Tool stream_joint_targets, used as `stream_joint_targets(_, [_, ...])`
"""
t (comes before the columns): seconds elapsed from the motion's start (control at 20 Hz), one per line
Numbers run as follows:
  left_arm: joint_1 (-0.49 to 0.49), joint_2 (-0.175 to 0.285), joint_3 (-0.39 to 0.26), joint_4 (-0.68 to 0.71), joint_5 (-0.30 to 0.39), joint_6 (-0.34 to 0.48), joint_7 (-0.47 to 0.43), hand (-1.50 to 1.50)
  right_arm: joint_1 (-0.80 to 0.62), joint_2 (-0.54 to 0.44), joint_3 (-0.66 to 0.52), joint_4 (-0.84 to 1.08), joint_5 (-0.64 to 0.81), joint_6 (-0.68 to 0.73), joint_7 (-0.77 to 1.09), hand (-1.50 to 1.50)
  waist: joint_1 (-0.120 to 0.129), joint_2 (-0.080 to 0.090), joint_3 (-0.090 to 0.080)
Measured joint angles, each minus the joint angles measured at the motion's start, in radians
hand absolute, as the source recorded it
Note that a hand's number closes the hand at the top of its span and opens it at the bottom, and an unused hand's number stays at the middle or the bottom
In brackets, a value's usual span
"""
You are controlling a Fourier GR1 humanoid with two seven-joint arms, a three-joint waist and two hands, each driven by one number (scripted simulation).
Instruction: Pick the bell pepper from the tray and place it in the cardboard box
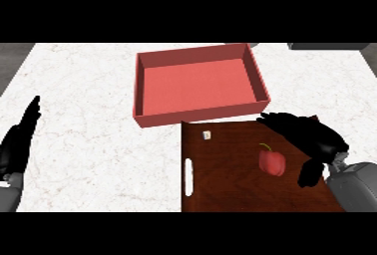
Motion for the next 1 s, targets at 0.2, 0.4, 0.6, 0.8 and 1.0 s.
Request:
stream_joint_targets(0.2, [-0.011, -0.022, 0.029, 0.038, -0.024, -0.027, -0.023, 0.0, 0.036, 0.032, -0.01, -0.053, 0.011, 0.026, -0.014, -1.5, -0.003, 0.0, 0.0])
stream_joint_targets(0.4, [0.016, -0.036, 0.04, -0.028, -0.052, -0.035, 0.013, 0.0, 0.049, 0.06, -0.018, -0.086, 0.016, 0.063, -0.032, -1.5, -0.001, -0.001, 0.0])
stream_joint_targets(0.6, [0.021, -0.067, 0.06, -0.01, -0.077, -0.039, -0.008, 0.0, 0.084, 0.096, -0.008, -0.142, 0.039, 0.075, -0.03, -1.5, -0.002, -0.001, 0.0])
stream_joint_targets(0.8, [0.019, -0.073, 0.084, -0.026, -0.095, -0.063, -0.003, 0.0, 0.086, 0.101, -0.01, -0.145, 0.08, 0.11, -0.025, -1.5, -0.001, -0.001, 0.0])
stream_joint_targets(1.0, [0.027, -0.094, 0.096, -0.03, -0.116, -0.066, -0.007, 0.0, 0.087, 0.122, 0.0, -0.113, 0.137, 0.114, 0.003, -1.5, -0.001, 0.0, 0.0])
